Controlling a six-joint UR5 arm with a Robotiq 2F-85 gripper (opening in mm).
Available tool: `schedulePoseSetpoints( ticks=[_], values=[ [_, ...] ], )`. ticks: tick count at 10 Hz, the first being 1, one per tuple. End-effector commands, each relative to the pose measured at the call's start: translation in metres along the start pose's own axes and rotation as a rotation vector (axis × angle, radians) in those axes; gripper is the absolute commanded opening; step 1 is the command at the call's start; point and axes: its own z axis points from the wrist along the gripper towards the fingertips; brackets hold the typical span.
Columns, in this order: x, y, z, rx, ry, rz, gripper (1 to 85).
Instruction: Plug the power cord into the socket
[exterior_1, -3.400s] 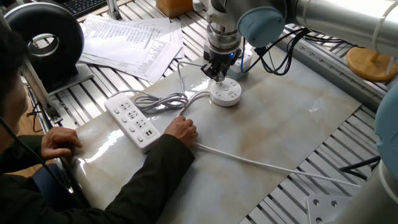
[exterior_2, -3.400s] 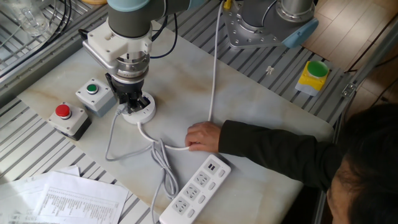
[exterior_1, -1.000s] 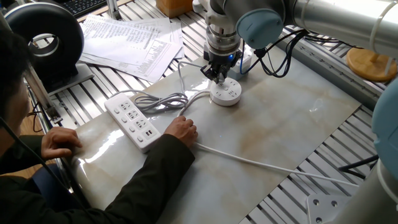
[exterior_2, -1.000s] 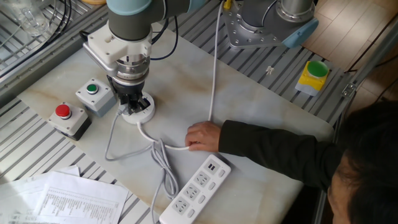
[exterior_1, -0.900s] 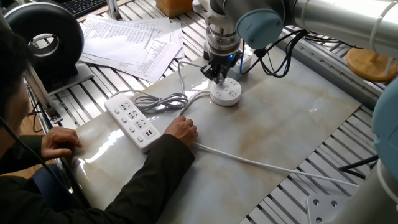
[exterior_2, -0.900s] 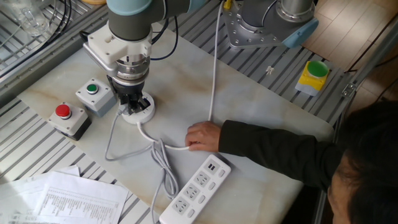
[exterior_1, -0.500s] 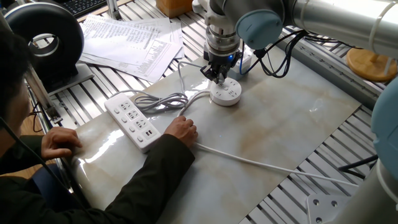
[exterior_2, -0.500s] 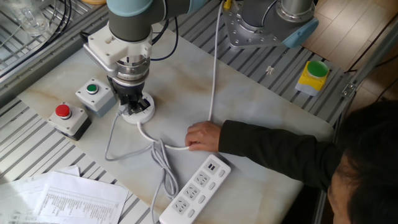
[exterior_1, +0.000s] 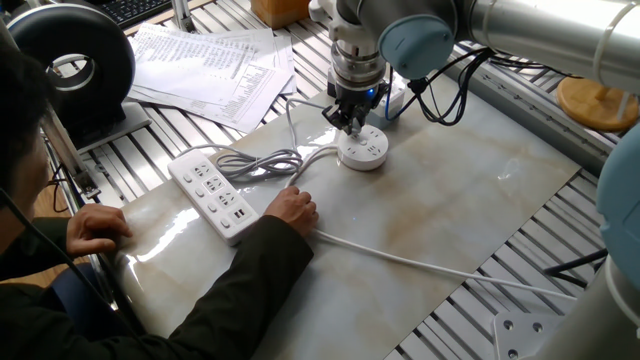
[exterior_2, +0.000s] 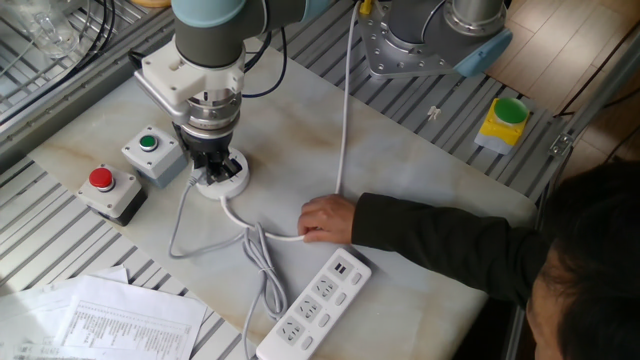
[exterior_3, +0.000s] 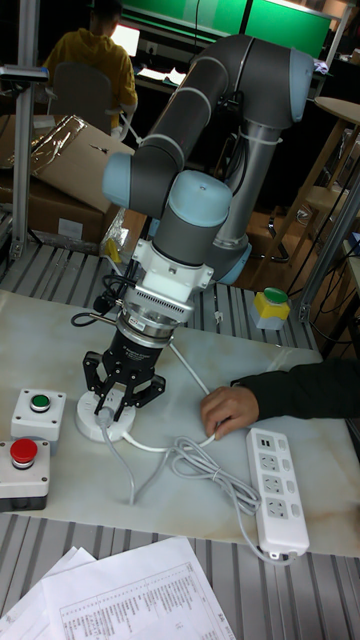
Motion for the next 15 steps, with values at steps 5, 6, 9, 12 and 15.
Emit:
schedulePoseSetpoints(
  ticks=[5,6,9,12,15],
  values=[
    [-0.003,0.002,-0.002,-0.010,-0.009,-0.022,15.7],
    [-0.003,0.003,-0.002,-0.015,-0.010,-0.024,18.3],
    [-0.008,0.006,-0.001,-0.033,-0.027,-0.036,29.3],
    [-0.009,0.008,-0.001,-0.042,-0.034,-0.046,36.7],
    [-0.010,0.009,-0.001,-0.047,-0.037,-0.052,39.7]
  ],
)
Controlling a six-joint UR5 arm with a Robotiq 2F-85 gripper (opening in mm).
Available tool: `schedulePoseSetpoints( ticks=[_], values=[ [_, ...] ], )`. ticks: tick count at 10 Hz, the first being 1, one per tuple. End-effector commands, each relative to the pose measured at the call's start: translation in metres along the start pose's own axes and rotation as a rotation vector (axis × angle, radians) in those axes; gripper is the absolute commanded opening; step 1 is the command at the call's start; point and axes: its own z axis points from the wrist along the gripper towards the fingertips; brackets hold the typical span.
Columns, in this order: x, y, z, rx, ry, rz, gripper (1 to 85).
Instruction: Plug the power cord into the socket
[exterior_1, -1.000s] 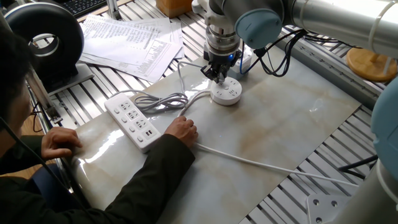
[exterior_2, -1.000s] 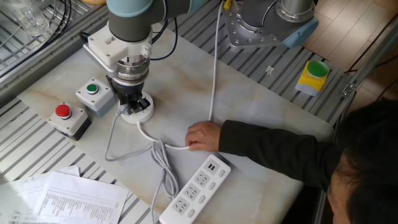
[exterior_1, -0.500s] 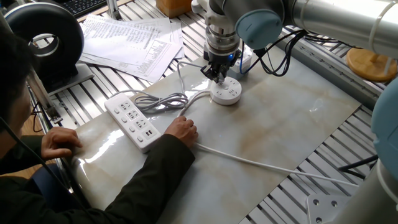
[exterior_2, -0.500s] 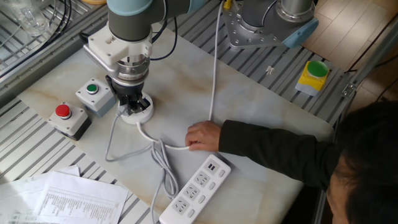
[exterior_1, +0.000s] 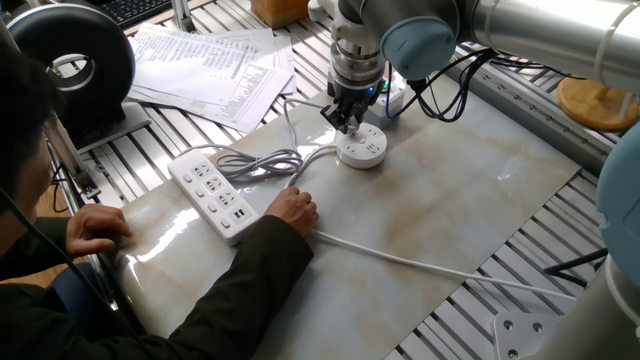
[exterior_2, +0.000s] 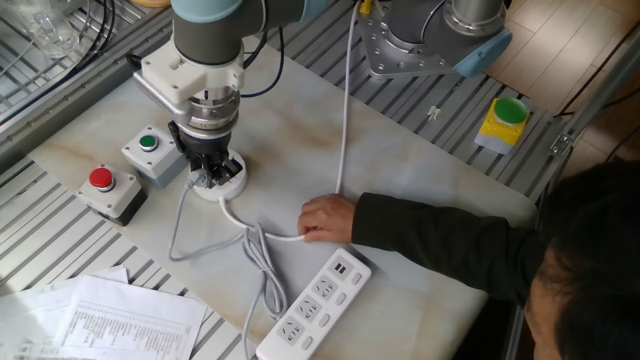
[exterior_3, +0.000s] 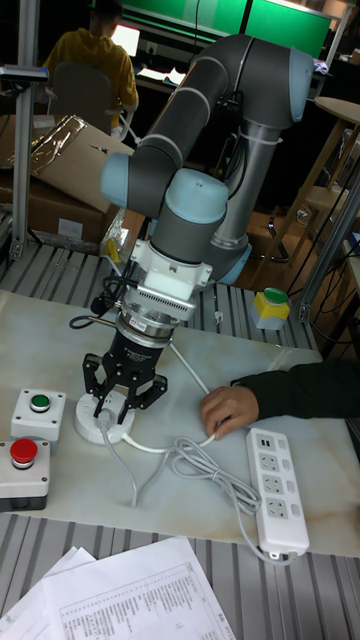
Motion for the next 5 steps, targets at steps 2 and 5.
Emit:
schedulePoseSetpoints(
  ticks=[2,5],
  values=[
    [-0.0018,0.0023,-0.0010,-0.017,-0.007,0.004,40.3],
    [-0.0009,0.0095,-0.0038,-0.050,-0.006,-0.003,41.7]
  ],
)
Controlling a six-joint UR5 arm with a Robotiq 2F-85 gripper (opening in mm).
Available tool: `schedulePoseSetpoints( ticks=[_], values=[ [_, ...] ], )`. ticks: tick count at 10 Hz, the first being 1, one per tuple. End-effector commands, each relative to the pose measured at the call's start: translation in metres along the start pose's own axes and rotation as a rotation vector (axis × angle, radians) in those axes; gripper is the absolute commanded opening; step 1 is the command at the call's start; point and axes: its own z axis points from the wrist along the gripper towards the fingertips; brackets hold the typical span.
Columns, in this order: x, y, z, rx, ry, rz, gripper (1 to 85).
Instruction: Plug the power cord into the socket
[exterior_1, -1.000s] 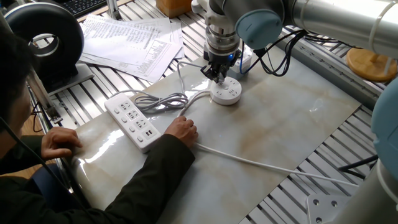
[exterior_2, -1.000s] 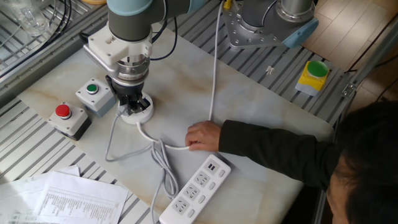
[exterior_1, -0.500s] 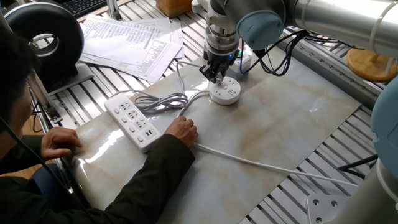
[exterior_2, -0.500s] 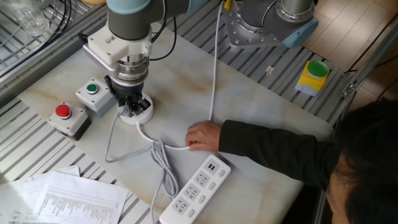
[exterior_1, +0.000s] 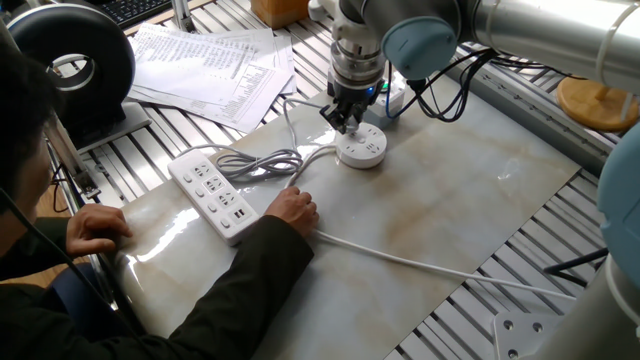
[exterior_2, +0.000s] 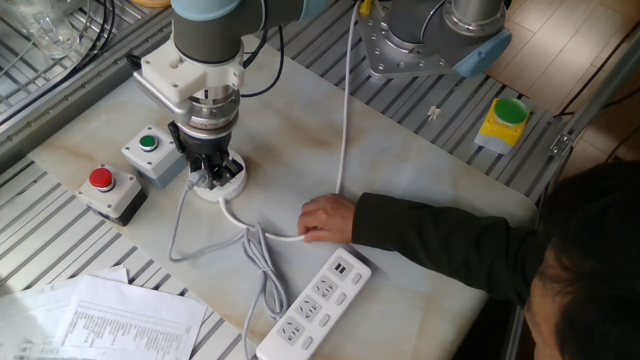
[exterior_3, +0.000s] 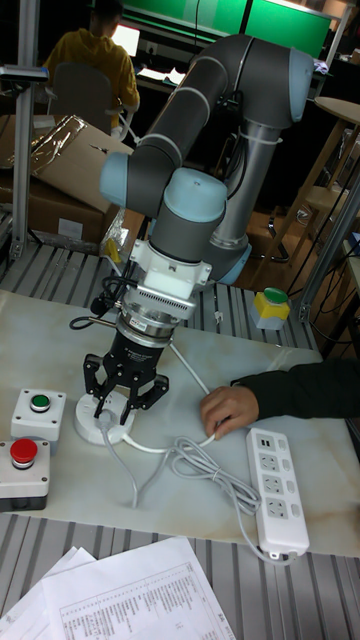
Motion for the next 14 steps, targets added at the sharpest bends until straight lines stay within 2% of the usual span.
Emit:
schedulePoseSetpoints(
  ticks=[1,3,8,14],
  values=[
    [-0.001,0.005,-0.004,-0.035,-0.002,-0.010,41.7],
    [0.000,0.003,-0.005,-0.049,-0.001,-0.041,41.7],
    [-0.001,-0.010,-0.002,-0.041,-0.014,-0.098,41.0],
    [-0.002,-0.011,-0.003,-0.058,-0.020,-0.092,39.3]
  ],
)
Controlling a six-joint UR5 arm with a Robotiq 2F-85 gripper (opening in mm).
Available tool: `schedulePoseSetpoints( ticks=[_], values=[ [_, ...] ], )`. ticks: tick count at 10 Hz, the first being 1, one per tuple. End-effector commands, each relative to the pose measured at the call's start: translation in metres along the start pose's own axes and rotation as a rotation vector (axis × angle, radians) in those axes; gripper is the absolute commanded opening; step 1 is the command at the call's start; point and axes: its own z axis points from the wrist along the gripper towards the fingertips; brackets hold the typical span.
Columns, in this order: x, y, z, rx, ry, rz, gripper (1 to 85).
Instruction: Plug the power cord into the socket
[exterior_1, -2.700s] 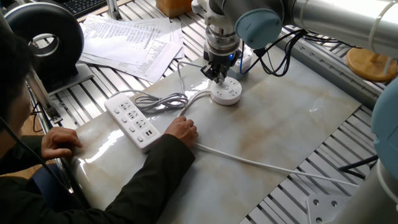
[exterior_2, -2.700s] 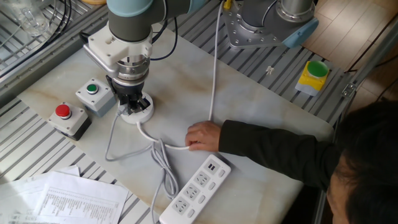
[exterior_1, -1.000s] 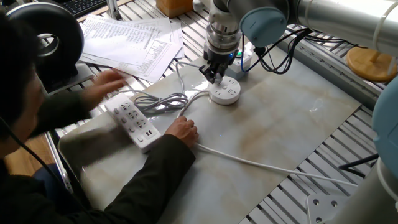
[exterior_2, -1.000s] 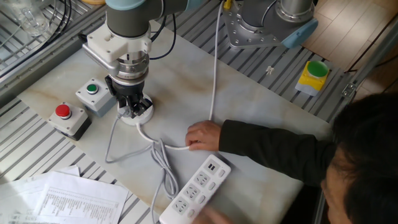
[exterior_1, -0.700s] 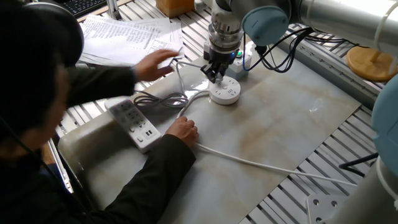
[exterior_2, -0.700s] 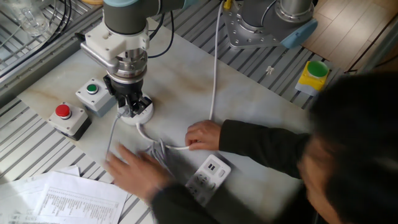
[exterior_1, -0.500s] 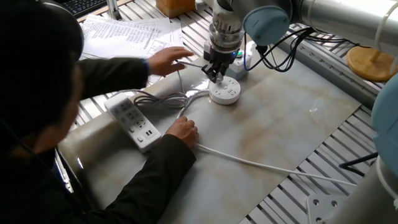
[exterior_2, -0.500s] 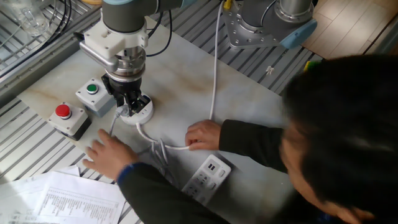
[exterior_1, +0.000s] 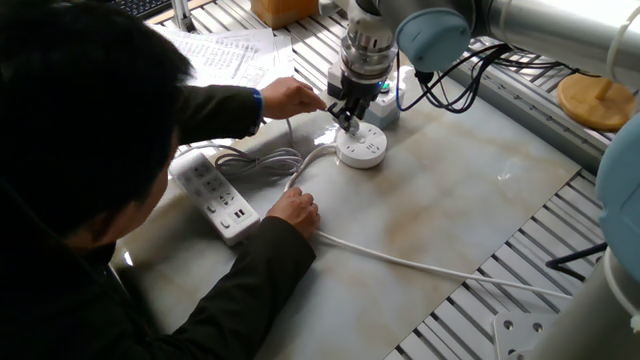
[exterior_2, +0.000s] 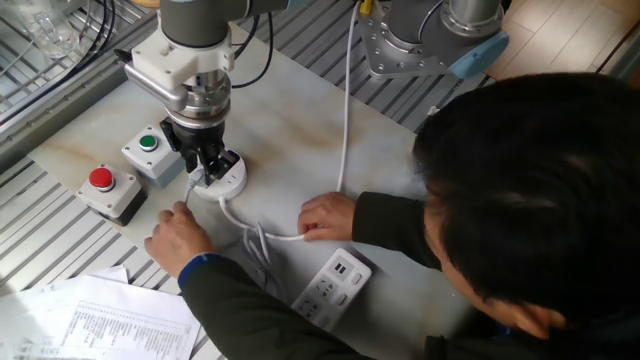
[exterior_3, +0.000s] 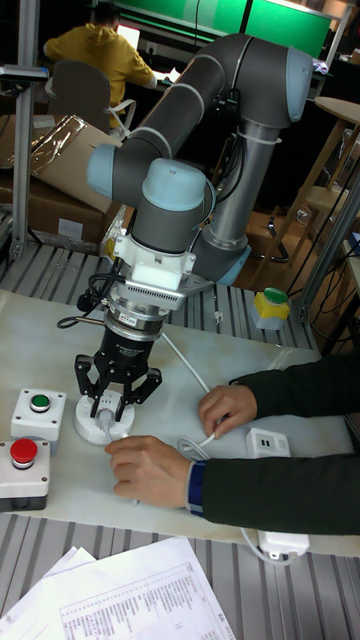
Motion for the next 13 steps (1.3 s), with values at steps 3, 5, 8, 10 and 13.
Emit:
schedulePoseSetpoints(
  ticks=[3,5,8,10,13],
  values=[
    [-0.0018,0.0010,-0.0018,-0.020,-0.005,-0.052,39.0],
    [0.0002,0.0007,-0.0022,-0.021,0.004,-0.081,36.0],
    [0.0020,-0.0003,-0.0028,-0.014,0.011,-0.087,28.7],
    [0.0037,-0.0011,-0.0013,-0.001,0.015,-0.074,15.0],
    [0.0029,0.0039,0.0034,-0.018,0.009,-0.049,1.0]
  ],
)
